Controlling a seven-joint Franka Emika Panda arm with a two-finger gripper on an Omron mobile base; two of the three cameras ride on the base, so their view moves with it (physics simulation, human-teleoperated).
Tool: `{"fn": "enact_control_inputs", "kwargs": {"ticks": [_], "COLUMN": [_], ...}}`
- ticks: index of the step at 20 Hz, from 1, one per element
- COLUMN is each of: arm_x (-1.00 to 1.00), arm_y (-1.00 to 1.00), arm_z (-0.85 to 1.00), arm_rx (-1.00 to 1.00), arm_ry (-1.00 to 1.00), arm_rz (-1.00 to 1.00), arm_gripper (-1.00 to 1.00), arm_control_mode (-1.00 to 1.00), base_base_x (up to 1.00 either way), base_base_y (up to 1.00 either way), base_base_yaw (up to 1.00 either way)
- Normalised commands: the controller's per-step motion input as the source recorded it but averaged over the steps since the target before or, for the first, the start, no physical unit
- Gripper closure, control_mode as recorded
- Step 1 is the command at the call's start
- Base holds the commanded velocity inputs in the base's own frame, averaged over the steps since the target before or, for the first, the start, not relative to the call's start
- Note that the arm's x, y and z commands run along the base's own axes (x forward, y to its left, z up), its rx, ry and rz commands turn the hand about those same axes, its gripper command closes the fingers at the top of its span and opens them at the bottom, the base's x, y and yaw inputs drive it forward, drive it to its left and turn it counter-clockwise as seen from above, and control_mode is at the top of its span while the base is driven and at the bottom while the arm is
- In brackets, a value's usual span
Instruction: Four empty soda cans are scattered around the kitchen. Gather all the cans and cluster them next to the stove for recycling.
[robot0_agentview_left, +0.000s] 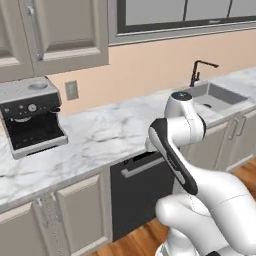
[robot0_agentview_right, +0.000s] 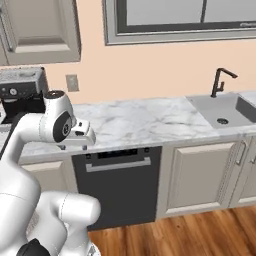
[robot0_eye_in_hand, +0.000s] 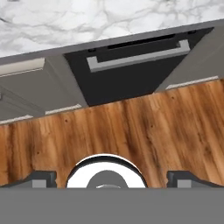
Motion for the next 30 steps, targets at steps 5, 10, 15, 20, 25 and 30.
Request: {"fn": "enact_control_inputs", "kwargs": {"ticks": [5, 10, 15, 20, 25, 30], "arm_x": [0.00, 0.00, 0.00, 0.00, 0.00, 0.00], "arm_y": [0.00, 0.00, 0.00, 0.00, 0.00, 0.00], "arm_z": [0.00, 0.00, 0.00, 0.00, 0.00, 0.00], "arm_rx": [0.00, 0.00, 0.00, 0.00, 0.00, 0.00], "arm_ry": [0.00, 0.00, 0.00, 0.00, 0.00, 0.00], "arm_rz": [0.00, 0.00, 0.00, 0.00, 0.00, 0.00], "arm_gripper": [-1.00, -1.00, -1.00, -1.00, -1.00, -1.00], "arm_control_mode": [1.00, 1.00, 1.00, 1.00, 1.00, 1.00], "base_base_x": [0.01, 0.00, 0.00, 0.00, 0.09, 0.20], "base_base_y": [-0.37, -0.41, -0.45, -0.43, -0.40, -0.46], "base_base_yaw": [-0.39, -0.38, -0.37, -0.37, -0.35, -0.30]}}
